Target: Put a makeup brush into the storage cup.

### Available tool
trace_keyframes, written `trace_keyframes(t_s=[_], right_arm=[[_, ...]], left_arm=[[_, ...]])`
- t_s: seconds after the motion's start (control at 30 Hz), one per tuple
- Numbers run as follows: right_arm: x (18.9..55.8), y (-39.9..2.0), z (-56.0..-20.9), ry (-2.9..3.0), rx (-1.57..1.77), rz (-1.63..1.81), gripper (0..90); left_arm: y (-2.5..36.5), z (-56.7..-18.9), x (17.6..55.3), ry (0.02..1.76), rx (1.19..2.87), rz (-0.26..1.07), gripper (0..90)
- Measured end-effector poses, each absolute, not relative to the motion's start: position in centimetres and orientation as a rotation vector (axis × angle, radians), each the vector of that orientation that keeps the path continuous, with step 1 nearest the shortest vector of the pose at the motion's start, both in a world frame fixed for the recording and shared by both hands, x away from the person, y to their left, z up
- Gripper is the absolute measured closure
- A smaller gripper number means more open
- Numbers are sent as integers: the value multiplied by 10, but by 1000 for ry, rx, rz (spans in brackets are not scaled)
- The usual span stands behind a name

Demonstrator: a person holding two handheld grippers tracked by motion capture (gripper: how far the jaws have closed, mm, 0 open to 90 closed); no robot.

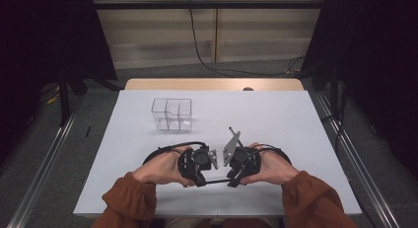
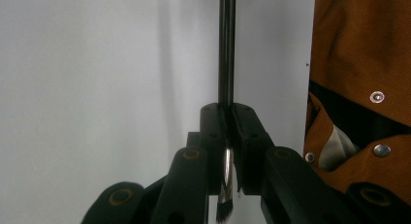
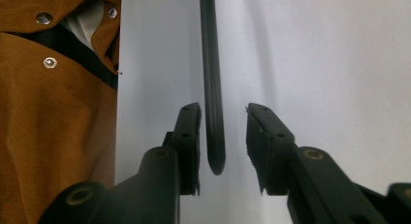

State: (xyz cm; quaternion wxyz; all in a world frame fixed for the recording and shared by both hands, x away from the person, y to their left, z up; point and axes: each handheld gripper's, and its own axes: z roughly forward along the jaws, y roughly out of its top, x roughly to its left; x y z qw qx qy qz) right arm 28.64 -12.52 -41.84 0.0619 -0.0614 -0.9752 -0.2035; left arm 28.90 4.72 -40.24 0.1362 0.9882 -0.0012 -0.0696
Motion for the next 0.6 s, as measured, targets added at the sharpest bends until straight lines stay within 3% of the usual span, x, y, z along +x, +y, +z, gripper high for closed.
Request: trace_keyframes(t_s=[0.27,0.43,0.47,0.6], right_arm=[[286,-123,-421,-2939,-168,-597,829],[286,-120,-422,-2950,-154,-603,833],[286,-120,-423,-2952,-148,-608,833],[286,-121,-422,-2945,-143,-613,838]], left_arm=[[47,-404,290,0,2859,-188,840],[48,-405,292,-32,2875,-186,840],[48,-407,288,40,2842,-190,840],[49,-405,292,-27,2859,-189,840]])
